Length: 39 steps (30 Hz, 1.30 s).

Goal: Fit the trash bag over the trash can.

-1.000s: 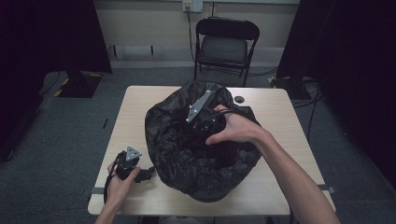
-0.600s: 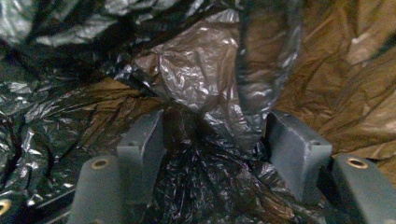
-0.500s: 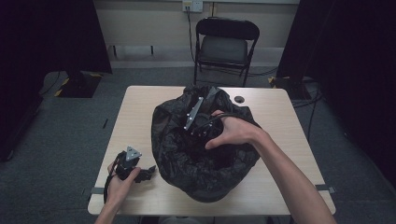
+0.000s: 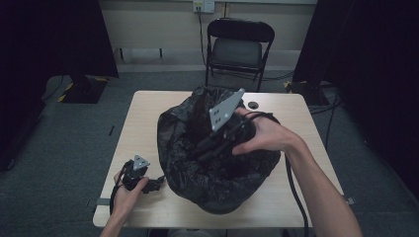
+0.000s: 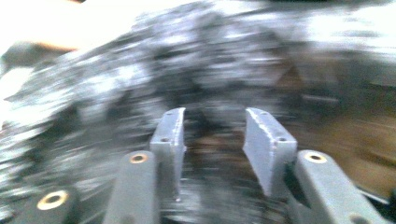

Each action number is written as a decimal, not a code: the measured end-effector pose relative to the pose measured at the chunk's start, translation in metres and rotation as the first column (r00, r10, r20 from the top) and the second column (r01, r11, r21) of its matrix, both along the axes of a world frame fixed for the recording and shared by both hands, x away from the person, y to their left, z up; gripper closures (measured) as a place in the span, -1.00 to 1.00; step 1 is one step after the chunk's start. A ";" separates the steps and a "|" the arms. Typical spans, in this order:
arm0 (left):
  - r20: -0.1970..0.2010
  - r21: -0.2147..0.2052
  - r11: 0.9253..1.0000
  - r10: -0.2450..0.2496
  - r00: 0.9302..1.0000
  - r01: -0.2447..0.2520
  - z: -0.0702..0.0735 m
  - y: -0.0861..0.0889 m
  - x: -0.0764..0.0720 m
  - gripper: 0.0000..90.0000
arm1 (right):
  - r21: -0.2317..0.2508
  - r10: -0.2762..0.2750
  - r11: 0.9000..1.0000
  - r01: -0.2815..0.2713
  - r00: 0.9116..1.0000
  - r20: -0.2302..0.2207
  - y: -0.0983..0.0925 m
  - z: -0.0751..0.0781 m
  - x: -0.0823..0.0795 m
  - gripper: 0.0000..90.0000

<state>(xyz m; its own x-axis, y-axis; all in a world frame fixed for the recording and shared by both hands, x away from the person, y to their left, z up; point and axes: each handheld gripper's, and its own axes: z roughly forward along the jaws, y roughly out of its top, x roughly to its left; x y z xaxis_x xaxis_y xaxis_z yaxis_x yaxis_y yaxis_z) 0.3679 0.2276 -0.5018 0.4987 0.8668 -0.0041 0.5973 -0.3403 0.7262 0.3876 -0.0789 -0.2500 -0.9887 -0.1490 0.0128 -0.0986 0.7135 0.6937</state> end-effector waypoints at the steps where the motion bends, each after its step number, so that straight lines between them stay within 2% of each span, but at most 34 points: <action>1: 0.001 0.001 1.000 0.000 1.000 0.000 0.000 0.000 0.000 -0.78 | -0.024 0.045 0.999 -0.045 0.999 -0.007 0.005 -0.004 -0.005 0.45; 4: 0.001 0.001 1.000 0.001 1.000 -0.001 0.000 0.000 -0.001 -0.78 | -0.101 0.092 0.990 -0.094 0.996 -0.020 0.017 -0.020 -0.015 0.40; 6: 0.001 -0.001 1.000 0.001 1.000 -0.001 0.000 0.000 -0.001 -0.78 | -0.161 0.071 0.985 -0.069 0.997 0.006 0.022 -0.030 -0.018 0.31; 10: 0.000 -0.001 1.000 0.000 1.000 0.000 0.000 0.000 -0.001 -0.79 | -0.251 0.041 0.967 -0.037 0.999 0.007 0.026 -0.047 -0.019 0.16; 11: -0.001 -0.002 1.000 -0.001 1.000 0.001 0.000 0.000 -0.001 -0.79 | -0.285 0.032 0.958 -0.028 0.999 0.008 0.027 -0.052 -0.019 0.13; 12: 0.000 -0.002 1.000 -0.001 1.000 0.001 0.000 0.000 -0.001 -0.79 | -0.329 0.021 0.944 -0.017 1.000 0.010 0.029 -0.056 -0.020 0.09; 15: 0.000 -0.001 1.000 0.000 1.000 0.000 0.000 0.000 -0.001 -0.79 | -0.408 0.027 0.913 -0.023 1.000 0.003 0.032 -0.067 -0.022 0.07; 18: 0.000 -0.001 1.000 -0.001 1.000 0.001 0.000 0.000 -0.001 -0.79 | -0.444 0.017 0.896 -0.010 1.000 0.011 0.033 -0.072 -0.021 -0.01; 19: 0.000 -0.001 1.000 0.000 1.000 0.000 0.000 0.000 -0.001 -0.79 | -0.445 0.016 0.895 -0.009 1.000 0.011 0.033 -0.072 -0.021 -0.02; 21: 0.000 -0.001 1.000 0.000 1.000 0.000 0.000 0.000 -0.001 -0.79 | -0.443 0.015 0.896 -0.010 1.000 0.008 0.033 -0.071 -0.021 -0.09; 23: -0.001 -0.001 1.000 -0.001 1.000 0.001 0.000 0.000 -0.001 -0.79 | -0.400 0.003 0.916 0.009 1.000 0.029 0.033 -0.065 -0.019 -0.20; 24: -0.001 -0.001 1.000 -0.001 1.000 0.001 0.000 0.000 -0.001 -0.79 | -0.367 -0.008 0.930 0.021 0.999 0.038 0.032 -0.060 -0.018 -0.23; 25: -0.001 -0.001 1.000 -0.001 1.000 0.001 0.000 0.000 -0.001 -0.79 | -0.317 -0.013 0.948 0.027 0.999 0.046 0.031 -0.054 -0.017 -0.26; 26: -0.001 -0.002 1.000 -0.002 1.000 0.002 0.000 0.000 -0.001 -0.79 | -0.275 -0.025 0.961 0.037 0.999 0.048 0.030 -0.048 -0.016 -0.28; 27: -0.001 -0.002 1.000 -0.002 1.000 0.002 0.000 0.000 -0.001 -0.79 | -0.235 -0.026 0.971 0.037 0.998 0.052 0.028 -0.042 -0.015 -0.28; 29: 0.000 -0.001 1.000 -0.002 1.000 0.002 0.000 0.000 0.000 -0.79 | -0.175 -0.041 0.983 0.051 0.997 0.059 0.024 -0.031 -0.012 -0.25; 31: 0.000 -0.002 1.000 -0.003 1.000 0.003 0.000 0.000 0.000 -0.79 | -0.142 -0.053 0.988 0.063 0.996 0.077 0.020 -0.021 -0.009 -0.22; 33: -0.001 -0.002 1.000 -0.004 1.000 0.004 0.000 0.000 0.000 -0.80 | -0.114 -0.070 0.990 0.080 0.993 0.090 0.018 -0.012 -0.003 -0.04; 34: -0.002 -0.001 1.000 -0.005 1.000 0.005 0.000 0.000 0.000 -0.80 | -0.100 -0.079 0.991 0.089 0.991 0.103 0.017 -0.009 0.001 -0.02; 35: -0.001 -0.002 1.000 -0.004 1.000 0.004 0.000 0.000 0.000 -0.80 | -0.093 -0.093 0.990 0.104 0.990 0.109 0.017 -0.006 0.006 0.03; 37: -0.002 0.000 1.000 -0.006 1.000 0.006 0.000 0.000 0.000 -0.80 | -0.074 -0.144 0.985 0.155 0.980 0.135 0.016 -0.004 0.018 0.12; 39: -0.001 -0.001 1.000 -0.004 1.000 0.004 0.000 0.000 0.000 -0.80 | -0.069 -0.176 0.981 0.184 0.979 0.108 0.016 -0.006 0.030 0.12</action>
